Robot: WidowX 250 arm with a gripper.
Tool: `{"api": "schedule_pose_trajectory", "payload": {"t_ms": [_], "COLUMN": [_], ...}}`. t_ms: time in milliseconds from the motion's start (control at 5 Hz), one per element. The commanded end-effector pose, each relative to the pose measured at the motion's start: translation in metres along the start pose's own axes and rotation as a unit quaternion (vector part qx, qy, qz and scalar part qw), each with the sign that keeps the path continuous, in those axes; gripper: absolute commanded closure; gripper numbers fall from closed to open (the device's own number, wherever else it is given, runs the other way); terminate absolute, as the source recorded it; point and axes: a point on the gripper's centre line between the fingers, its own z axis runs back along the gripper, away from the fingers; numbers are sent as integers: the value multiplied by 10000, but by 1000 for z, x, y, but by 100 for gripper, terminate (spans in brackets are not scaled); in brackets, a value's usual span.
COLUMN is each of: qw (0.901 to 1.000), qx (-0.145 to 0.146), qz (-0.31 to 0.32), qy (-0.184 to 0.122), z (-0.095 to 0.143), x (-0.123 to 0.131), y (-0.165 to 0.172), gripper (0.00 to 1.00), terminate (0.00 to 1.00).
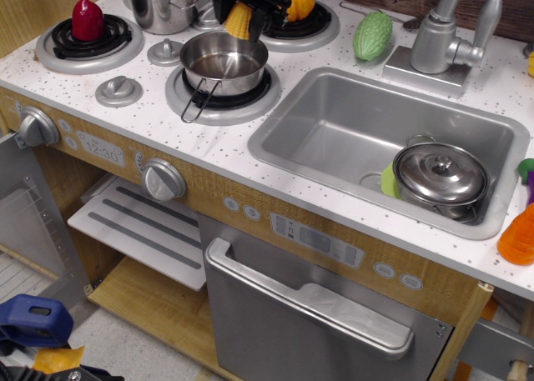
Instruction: Put corn in pan which is on stove
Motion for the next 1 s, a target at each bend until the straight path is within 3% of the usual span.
{"api": "schedule_pose_trajectory", "payload": {"t_ms": [0, 200, 400, 600, 800], "qw": [9979, 9986, 9987, 9987, 9987], "qx": [224, 152, -57, -57, -57], "qz": [367, 423, 478, 478, 478], "qy": [-485, -265, -188, -188, -188], "z": [31, 24, 17, 17, 17], "x": [8, 6, 2, 2, 2], "y": [27, 37, 45, 45, 45], "gripper": [0, 0, 0, 0, 0], "terminate": [0, 0, 0, 0, 100]}}
